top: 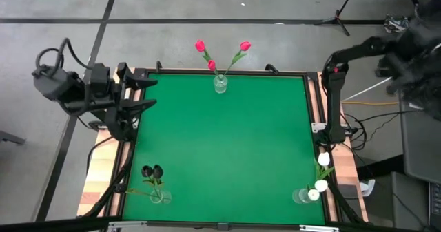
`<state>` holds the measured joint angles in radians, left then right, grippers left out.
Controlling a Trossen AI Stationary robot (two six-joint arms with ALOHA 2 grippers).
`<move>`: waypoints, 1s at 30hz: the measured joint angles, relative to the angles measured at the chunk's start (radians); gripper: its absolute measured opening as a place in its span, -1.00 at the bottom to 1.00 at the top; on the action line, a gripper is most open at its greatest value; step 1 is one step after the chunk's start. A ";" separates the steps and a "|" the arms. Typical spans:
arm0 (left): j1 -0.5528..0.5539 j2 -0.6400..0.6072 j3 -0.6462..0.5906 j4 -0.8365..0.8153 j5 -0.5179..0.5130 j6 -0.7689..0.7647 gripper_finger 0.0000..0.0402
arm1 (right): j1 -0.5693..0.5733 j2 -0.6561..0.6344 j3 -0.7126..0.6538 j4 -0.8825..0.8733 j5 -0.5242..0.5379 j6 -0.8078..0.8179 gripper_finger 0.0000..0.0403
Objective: Sort flowers into vase by color
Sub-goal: Return to Home Position
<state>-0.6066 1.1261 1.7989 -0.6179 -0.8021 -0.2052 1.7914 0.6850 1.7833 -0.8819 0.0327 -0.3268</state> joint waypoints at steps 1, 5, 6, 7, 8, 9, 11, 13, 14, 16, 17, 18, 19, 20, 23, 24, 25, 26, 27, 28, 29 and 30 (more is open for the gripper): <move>-0.004 -0.018 -0.031 0.006 0.000 -0.011 0.46 | 0.011 -0.001 -0.005 -0.034 0.016 0.003 -0.09; -0.004 -0.070 -0.164 0.061 0.003 -0.056 0.46 | 0.021 0.002 -0.033 -0.032 0.054 0.062 -0.09; -0.004 -0.081 -0.200 0.085 0.012 -0.056 0.46 | 0.021 -0.005 -0.048 -0.028 0.053 0.070 -0.09; -0.006 -0.091 -0.236 0.112 0.025 -0.056 0.46 | 0.021 -0.018 -0.064 -0.008 0.044 0.078 -0.09; -0.010 -0.104 -0.273 0.144 0.039 -0.055 0.46 | 0.021 -0.031 -0.084 0.009 0.020 0.081 -0.09; -0.016 -0.116 -0.310 0.171 0.051 -0.053 0.46 | 0.022 -0.049 -0.112 0.021 0.000 0.080 -0.09; -0.025 -0.143 -0.383 0.237 0.062 -0.051 0.46 | 0.022 -0.092 -0.192 0.062 -0.018 0.059 -0.09; -0.033 -0.171 -0.458 0.300 0.061 -0.055 0.46 | 0.030 -0.106 -0.245 0.100 -0.018 0.058 -0.09; -0.037 -0.183 -0.497 0.333 0.060 -0.058 0.46 | 0.034 -0.106 -0.278 0.146 -0.020 0.061 -0.09; -0.049 -0.204 -0.576 0.416 0.060 -0.059 0.46 | 0.041 -0.102 -0.359 0.228 -0.030 0.067 -0.09; -0.057 -0.213 -0.615 0.463 0.060 -0.056 0.46 | 0.044 -0.098 -0.401 0.286 -0.035 0.082 -0.09; -0.064 -0.224 -0.653 0.509 0.061 -0.053 0.46 | 0.043 -0.097 -0.444 0.359 -0.036 0.098 -0.09; -0.071 -0.233 -0.685 0.558 0.061 -0.049 0.46 | 0.042 -0.098 -0.491 0.437 -0.035 0.123 -0.09; -0.080 -0.240 -0.716 0.600 0.060 -0.045 0.46 | 0.041 -0.099 -0.543 0.519 -0.034 0.152 -0.09; -0.103 -0.244 -0.789 0.670 0.059 -0.033 0.46 | 0.041 -0.103 -0.697 0.793 -0.006 0.214 -0.09; -0.112 -0.242 -0.808 0.681 0.059 -0.031 0.46 | 0.041 -0.102 -0.751 0.874 0.000 0.215 -0.09; -0.120 -0.242 -0.827 0.694 0.060 -0.031 0.46 | 0.041 -0.100 -0.805 0.957 0.000 0.215 -0.09; -0.127 -0.242 -0.846 0.716 0.060 -0.031 0.46 | 0.041 -0.098 -0.862 1.055 0.001 0.215 -0.09; -0.132 -0.243 -0.861 0.734 0.060 -0.030 0.46 | 0.041 -0.098 -0.919 1.157 0.001 0.213 -0.09; -0.138 -0.243 -0.876 0.745 0.060 -0.029 0.46 | 0.041 -0.096 -0.975 1.251 0.001 0.209 -0.09; -0.143 -0.242 -0.888 0.746 0.059 -0.027 0.46 | 0.041 -0.096 -1.032 1.343 0.001 0.203 -0.09; -0.149 -0.241 -0.902 0.747 0.058 -0.024 0.46 | 0.038 -0.094 -1.086 1.438 0.001 0.201 -0.09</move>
<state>-0.7555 0.8850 0.8973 0.1289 -0.7437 -0.2291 1.8292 0.5913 0.6969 0.5564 0.0342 -0.1263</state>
